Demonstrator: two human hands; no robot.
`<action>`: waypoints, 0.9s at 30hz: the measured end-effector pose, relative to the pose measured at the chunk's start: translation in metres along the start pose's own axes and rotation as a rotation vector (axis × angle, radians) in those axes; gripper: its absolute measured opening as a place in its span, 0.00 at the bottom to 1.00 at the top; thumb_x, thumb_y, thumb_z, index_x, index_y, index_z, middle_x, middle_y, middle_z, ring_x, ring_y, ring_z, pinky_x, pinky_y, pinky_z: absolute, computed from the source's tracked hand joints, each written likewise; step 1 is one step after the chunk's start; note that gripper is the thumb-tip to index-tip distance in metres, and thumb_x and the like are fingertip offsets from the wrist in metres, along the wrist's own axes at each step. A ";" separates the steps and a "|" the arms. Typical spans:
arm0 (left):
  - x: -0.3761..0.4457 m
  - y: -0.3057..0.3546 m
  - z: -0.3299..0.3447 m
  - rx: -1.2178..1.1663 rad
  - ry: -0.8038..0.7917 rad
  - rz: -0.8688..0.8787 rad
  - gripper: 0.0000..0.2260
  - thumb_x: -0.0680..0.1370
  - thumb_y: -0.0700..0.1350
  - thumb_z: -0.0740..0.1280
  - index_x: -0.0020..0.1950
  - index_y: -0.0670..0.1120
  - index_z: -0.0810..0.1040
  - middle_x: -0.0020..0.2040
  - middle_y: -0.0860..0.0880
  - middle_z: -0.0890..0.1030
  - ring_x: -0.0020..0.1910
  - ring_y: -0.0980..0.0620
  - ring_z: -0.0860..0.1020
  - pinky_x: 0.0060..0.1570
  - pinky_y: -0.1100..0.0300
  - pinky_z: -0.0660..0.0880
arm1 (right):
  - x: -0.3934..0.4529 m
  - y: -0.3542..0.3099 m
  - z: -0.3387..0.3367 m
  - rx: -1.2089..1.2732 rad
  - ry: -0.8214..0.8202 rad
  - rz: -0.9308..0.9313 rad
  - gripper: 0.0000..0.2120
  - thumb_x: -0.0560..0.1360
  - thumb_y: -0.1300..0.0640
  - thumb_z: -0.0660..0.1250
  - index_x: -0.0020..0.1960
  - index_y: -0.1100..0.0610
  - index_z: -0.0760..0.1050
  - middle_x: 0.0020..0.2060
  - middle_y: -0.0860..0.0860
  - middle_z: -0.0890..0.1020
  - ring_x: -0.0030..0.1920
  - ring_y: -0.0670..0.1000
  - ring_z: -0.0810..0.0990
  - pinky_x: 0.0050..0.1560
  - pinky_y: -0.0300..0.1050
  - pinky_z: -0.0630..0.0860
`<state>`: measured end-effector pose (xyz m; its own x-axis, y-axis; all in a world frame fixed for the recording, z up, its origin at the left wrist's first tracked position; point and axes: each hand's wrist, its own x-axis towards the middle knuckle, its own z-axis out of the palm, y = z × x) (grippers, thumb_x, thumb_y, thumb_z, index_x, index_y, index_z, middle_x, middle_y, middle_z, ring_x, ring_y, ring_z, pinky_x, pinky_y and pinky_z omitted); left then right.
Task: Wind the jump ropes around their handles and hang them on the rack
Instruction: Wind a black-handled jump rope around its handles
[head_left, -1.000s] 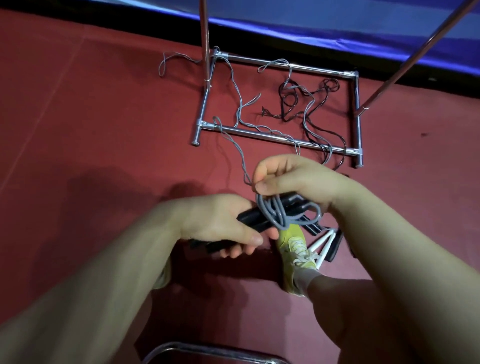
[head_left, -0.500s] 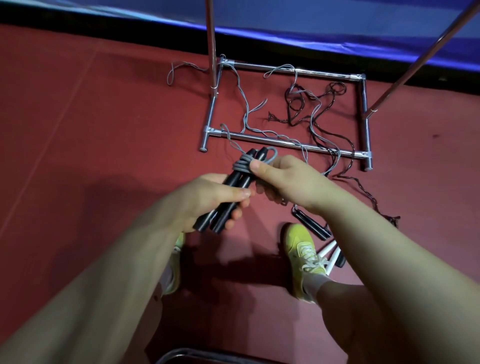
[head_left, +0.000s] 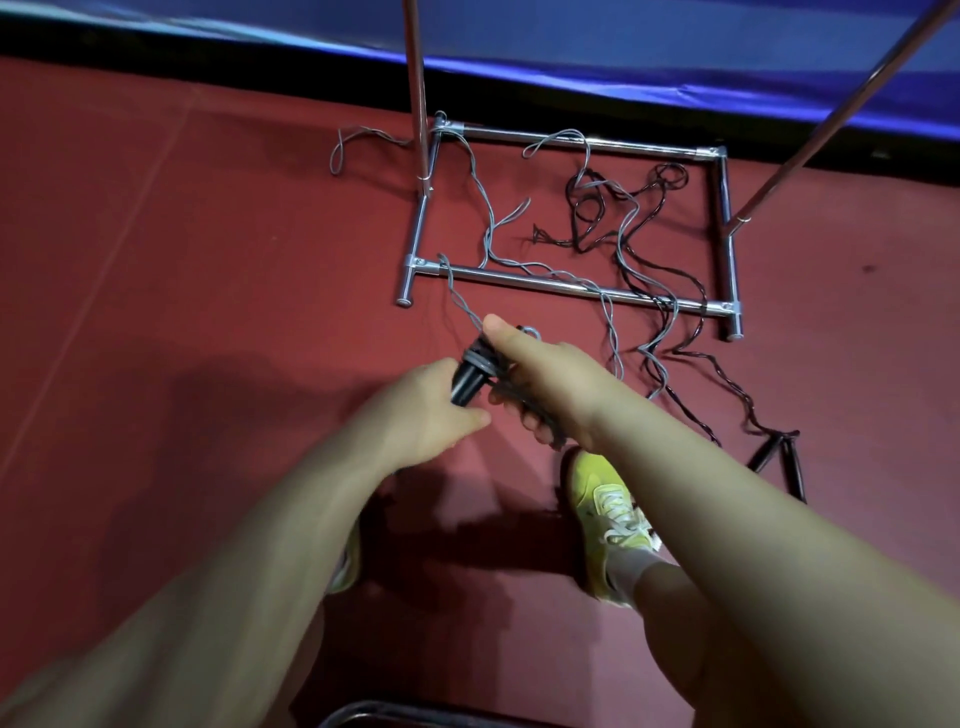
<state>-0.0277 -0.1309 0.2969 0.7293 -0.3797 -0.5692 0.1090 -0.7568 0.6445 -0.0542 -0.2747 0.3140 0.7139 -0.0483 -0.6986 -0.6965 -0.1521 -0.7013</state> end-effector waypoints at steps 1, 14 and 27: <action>-0.001 0.000 0.001 0.102 0.010 0.028 0.09 0.74 0.46 0.70 0.43 0.51 0.69 0.39 0.51 0.74 0.40 0.49 0.76 0.43 0.54 0.73 | 0.002 0.001 0.000 0.004 0.003 0.041 0.28 0.71 0.32 0.61 0.36 0.58 0.75 0.20 0.49 0.71 0.18 0.47 0.65 0.21 0.35 0.60; -0.020 0.014 -0.015 -0.547 -0.201 0.007 0.10 0.72 0.48 0.72 0.48 0.48 0.75 0.36 0.50 0.80 0.34 0.51 0.78 0.41 0.55 0.76 | 0.006 -0.007 0.008 0.156 0.137 -0.160 0.17 0.75 0.47 0.57 0.31 0.55 0.64 0.20 0.50 0.63 0.20 0.50 0.59 0.23 0.38 0.54; -0.025 0.022 -0.019 -0.827 -0.358 -0.184 0.26 0.77 0.64 0.52 0.42 0.43 0.75 0.26 0.50 0.72 0.20 0.53 0.68 0.22 0.65 0.66 | 0.013 -0.003 -0.009 0.152 -0.133 -0.264 0.28 0.76 0.37 0.55 0.37 0.62 0.72 0.22 0.55 0.72 0.23 0.54 0.69 0.25 0.42 0.66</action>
<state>-0.0307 -0.1286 0.3347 0.4148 -0.5375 -0.7342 0.7518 -0.2522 0.6093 -0.0425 -0.2840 0.3082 0.8627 0.1036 -0.4950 -0.4983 0.0073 -0.8669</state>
